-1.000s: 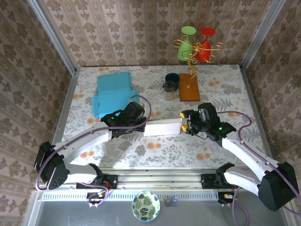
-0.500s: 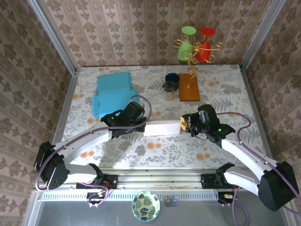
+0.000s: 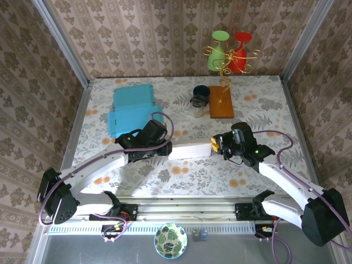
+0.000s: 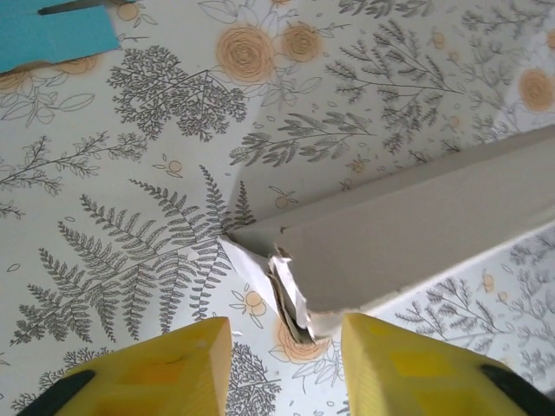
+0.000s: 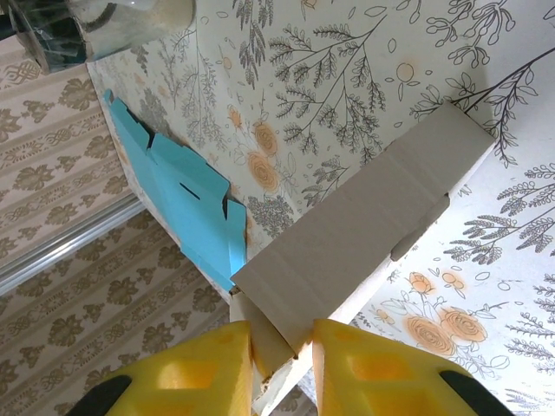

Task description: Fold the paper box

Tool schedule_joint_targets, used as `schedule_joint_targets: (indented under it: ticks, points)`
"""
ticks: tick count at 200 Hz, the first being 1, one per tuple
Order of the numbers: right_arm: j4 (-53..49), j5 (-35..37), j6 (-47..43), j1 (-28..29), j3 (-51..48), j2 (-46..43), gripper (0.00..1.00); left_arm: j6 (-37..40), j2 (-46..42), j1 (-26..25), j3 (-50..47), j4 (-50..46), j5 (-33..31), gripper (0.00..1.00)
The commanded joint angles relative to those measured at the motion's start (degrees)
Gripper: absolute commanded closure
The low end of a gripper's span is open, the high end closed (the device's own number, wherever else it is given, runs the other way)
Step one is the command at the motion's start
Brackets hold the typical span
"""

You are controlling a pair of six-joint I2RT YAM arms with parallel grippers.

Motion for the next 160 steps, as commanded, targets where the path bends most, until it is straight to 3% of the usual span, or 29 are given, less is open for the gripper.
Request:
schedule_joint_targets:
  ticks: [1,25,75,113,160]
  points:
    - [-4.9,0.7,-0.9,0.0,-1.6,1.2,0.75,-6.1,-3.2,2.6,-0.3,0.1,4.3,0.56]
    - [-4.9,0.7,-1.1,0.0,-1.4,1.6,0.76,-13.2,-5.5,5.4,-2.6,4.3,7.7,0.56]
    - [-5.2,0.8,-1.0,0.0,-1.5,1.5,0.77,-22.3,-2.8,8.8,-4.4,4.1,15.6,0.56]
    - [-5.0,0.6,-0.7,0.0,-1.7,1.7,0.77,-26.6,-1.8,9.4,-6.2,9.5,17.0,0.56]
    - [-4.8,0.5,-0.6,0.0,-1.7,1.9,0.77,-27.3,-2.3,9.6,-7.3,8.7,16.5,0.61]
